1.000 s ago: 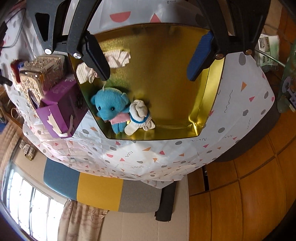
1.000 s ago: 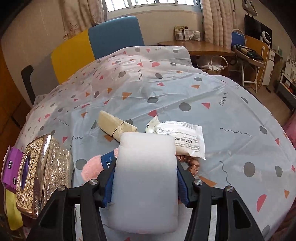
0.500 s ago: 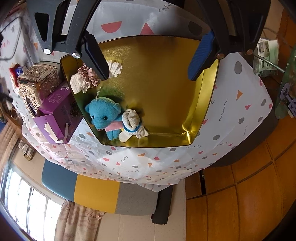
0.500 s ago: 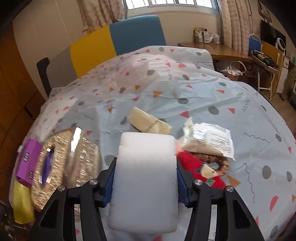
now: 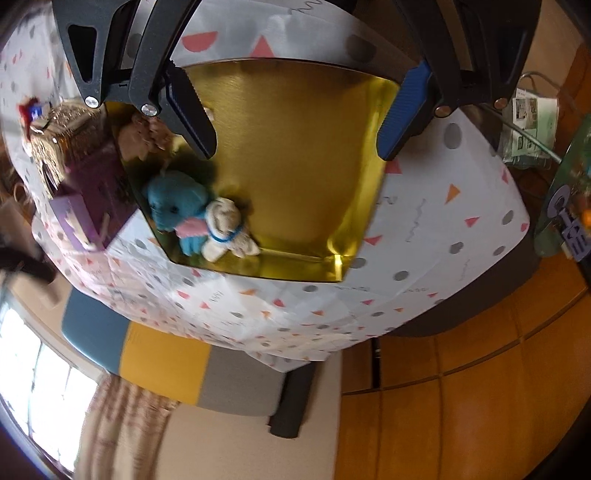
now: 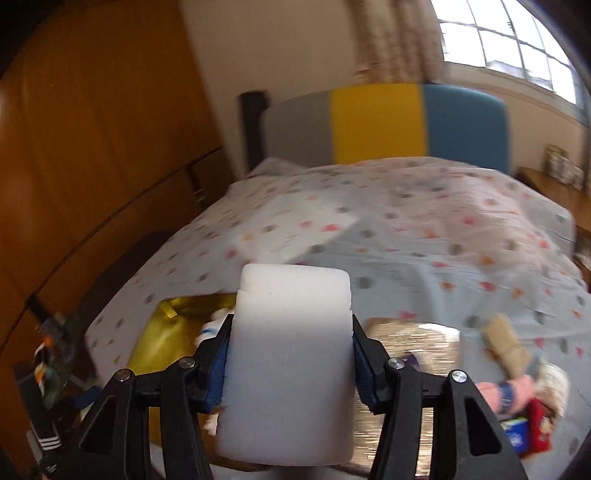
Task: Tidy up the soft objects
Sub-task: 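Carry the white sponge with the right gripper over the gold tray, then release the sponge into the tray and lift the right gripper away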
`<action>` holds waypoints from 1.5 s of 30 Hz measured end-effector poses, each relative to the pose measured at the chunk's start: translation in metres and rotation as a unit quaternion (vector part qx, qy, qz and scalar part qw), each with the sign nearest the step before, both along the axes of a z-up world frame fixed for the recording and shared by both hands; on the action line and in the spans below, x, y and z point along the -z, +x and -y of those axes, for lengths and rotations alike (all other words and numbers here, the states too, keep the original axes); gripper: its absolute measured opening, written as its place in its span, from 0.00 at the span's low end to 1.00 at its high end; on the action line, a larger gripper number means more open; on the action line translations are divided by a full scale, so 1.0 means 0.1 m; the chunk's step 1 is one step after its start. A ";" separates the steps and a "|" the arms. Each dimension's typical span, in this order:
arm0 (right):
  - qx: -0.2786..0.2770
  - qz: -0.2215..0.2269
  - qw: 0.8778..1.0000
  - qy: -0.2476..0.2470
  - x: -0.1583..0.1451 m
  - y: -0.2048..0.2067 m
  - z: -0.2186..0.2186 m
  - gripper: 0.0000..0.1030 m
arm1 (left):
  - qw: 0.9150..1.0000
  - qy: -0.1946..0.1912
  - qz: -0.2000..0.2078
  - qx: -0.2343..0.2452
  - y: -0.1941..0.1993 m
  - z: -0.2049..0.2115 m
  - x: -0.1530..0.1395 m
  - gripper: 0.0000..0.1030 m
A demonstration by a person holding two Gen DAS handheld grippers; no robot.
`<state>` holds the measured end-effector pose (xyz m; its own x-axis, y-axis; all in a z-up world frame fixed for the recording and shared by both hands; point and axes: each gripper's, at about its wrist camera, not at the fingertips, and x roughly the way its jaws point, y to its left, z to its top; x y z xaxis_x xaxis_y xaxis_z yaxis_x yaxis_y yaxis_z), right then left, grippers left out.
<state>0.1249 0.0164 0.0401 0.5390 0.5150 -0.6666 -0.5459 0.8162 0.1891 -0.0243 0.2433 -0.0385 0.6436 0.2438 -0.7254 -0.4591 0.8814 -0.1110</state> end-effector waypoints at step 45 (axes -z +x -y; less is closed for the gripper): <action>0.011 0.044 0.996 -0.075 0.37 -0.43 0.06 0.78 | 0.999 0.031 -0.005 0.033 -0.05 0.18 -0.04 0.87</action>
